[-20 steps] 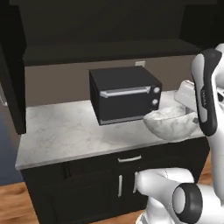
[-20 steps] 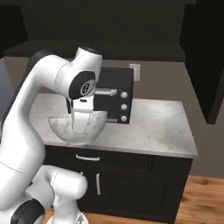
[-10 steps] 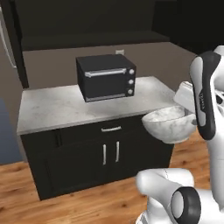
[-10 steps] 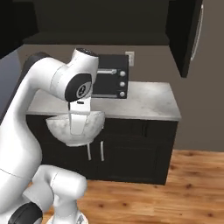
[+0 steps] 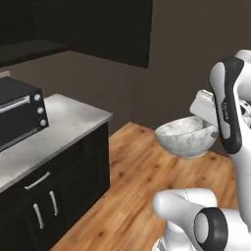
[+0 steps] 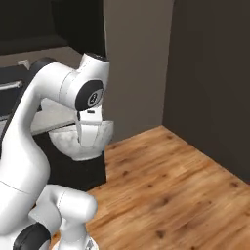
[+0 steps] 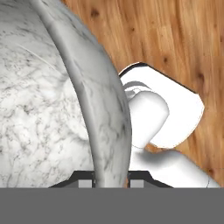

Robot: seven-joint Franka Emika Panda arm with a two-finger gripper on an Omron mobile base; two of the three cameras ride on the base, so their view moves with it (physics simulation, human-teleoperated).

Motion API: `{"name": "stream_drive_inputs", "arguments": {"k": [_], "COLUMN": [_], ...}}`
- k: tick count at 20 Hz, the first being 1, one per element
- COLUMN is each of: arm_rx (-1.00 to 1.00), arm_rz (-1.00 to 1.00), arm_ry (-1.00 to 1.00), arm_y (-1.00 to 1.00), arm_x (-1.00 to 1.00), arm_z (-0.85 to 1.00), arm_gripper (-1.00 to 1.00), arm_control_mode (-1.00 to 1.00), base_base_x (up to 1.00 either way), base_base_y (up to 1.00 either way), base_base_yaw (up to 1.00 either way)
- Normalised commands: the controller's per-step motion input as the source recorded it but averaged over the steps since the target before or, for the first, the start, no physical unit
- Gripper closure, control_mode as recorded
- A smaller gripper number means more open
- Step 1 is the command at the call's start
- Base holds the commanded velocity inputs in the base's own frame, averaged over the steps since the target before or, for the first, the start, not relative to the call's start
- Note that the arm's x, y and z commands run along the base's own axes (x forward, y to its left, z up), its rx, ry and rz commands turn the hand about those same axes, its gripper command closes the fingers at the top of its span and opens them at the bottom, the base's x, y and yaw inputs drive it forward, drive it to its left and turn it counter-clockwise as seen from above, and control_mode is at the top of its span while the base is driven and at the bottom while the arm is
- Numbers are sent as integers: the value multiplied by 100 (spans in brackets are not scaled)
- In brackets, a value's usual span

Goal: Take the smaller bowl and place it next to the appetizer plate on the dining counter , and place the larger bowl next to the plate with cooked food.

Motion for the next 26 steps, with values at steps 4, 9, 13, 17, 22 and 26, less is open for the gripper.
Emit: {"name": "stream_drive_inputs", "arguments": {"k": [4,9,13,17,22,26], "arm_rx": [0,0,0,0,0,0], "arm_rz": [0,0,0,0,0,0], "arm_ry": [0,0,0,0,0,0], "arm_y": [0,0,0,0,0,0], "arm_x": [0,0,0,0,0,0], "arm_z": [0,0,0,0,0,0], "arm_gripper": [100,100,100,100,100,100], "arm_control_mode": [100,100,100,100,100,100], "base_base_x": [0,0,0,0,4,25], "base_base_y": [0,0,0,1,27,69], "base_base_yaw": [-100,-100,-100,-100,-94,-76]}}
